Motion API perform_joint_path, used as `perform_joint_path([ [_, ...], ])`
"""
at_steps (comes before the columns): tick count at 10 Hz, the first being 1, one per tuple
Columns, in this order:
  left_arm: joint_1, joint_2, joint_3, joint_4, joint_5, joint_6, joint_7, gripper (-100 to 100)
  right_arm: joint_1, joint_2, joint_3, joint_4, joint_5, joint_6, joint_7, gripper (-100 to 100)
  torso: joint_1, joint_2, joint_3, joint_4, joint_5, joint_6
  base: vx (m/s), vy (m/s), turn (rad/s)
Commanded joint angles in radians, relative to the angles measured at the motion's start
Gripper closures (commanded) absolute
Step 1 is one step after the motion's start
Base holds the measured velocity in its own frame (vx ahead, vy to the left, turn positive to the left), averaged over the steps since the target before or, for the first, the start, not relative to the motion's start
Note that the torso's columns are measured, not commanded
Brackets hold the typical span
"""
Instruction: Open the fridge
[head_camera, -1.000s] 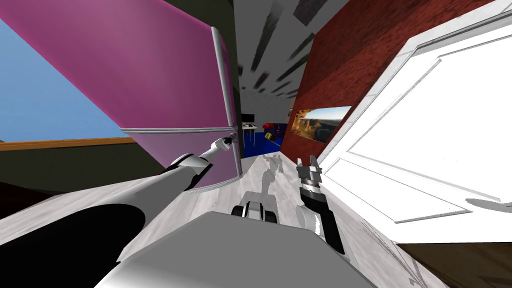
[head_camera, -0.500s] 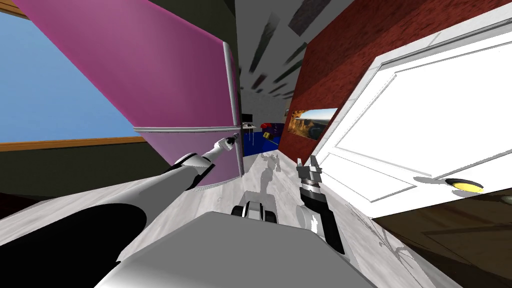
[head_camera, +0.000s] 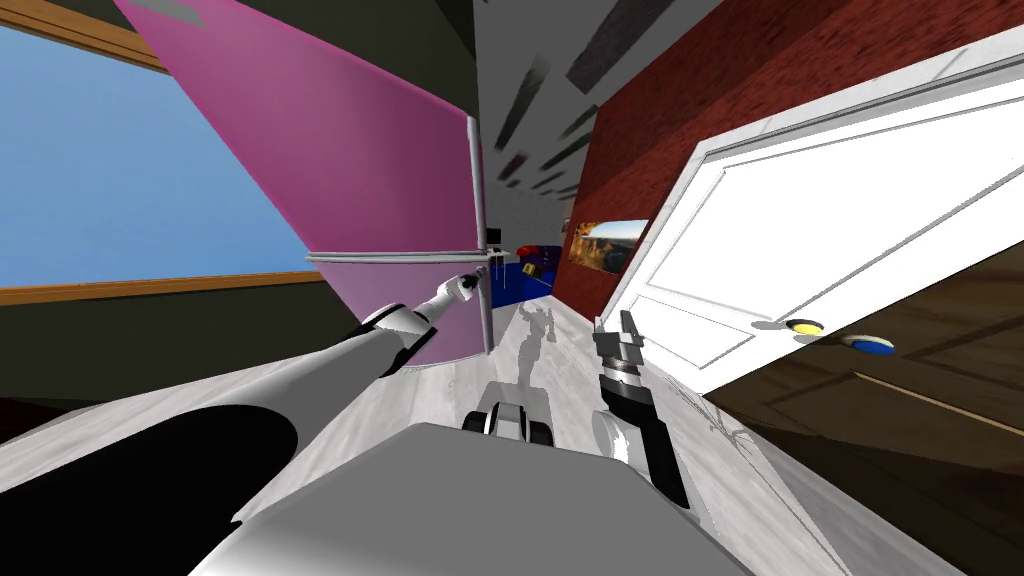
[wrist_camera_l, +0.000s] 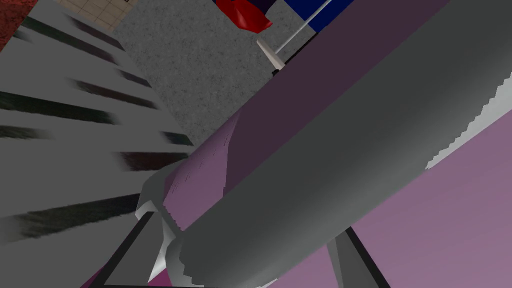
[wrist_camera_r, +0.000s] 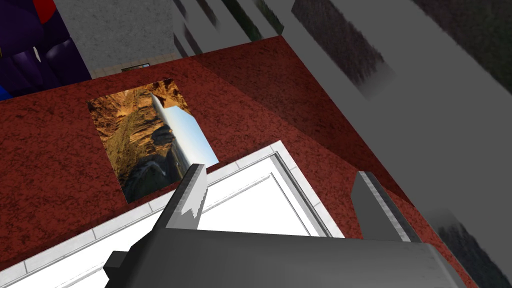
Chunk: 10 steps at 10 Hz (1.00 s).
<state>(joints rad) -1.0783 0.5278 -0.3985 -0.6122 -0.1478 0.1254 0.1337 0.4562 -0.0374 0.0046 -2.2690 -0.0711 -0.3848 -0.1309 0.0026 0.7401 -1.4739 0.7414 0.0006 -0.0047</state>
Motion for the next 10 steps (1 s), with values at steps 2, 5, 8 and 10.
perform_joint_path([
  [2,-0.009,-0.008,-0.059,-0.046,0.028,0.021,0.017,100,0.0,0.0,0.0,0.0,0.0,0.0,0.0,0,0.0,0.001,0.0,-0.001,0.0,0.0,-0.216,0.116,-0.084],
  [5,-0.028,-0.03,-0.105,-0.055,0.041,0.023,0.031,100,0.0,0.0,0.0,0.0,0.0,0.0,0.0,0,-0.003,0.003,0.001,-0.003,0.0,0.006,-0.314,0.125,-0.092],
  [8,-0.018,-0.031,-0.135,-0.083,0.052,0.03,0.04,100,0.0,0.0,0.0,0.0,0.0,0.0,0.0,0,-0.008,-0.007,-0.005,-0.001,-0.003,0.002,-0.156,0.115,-0.063],
  [10,-0.024,-0.037,-0.16,-0.095,0.059,0.028,0.052,100,0.0,0.0,0.0,0.0,0.0,0.0,0.0,0,-0.002,0.002,0.0,-0.004,0.0,0.009,-0.21,0.197,-0.095],
])
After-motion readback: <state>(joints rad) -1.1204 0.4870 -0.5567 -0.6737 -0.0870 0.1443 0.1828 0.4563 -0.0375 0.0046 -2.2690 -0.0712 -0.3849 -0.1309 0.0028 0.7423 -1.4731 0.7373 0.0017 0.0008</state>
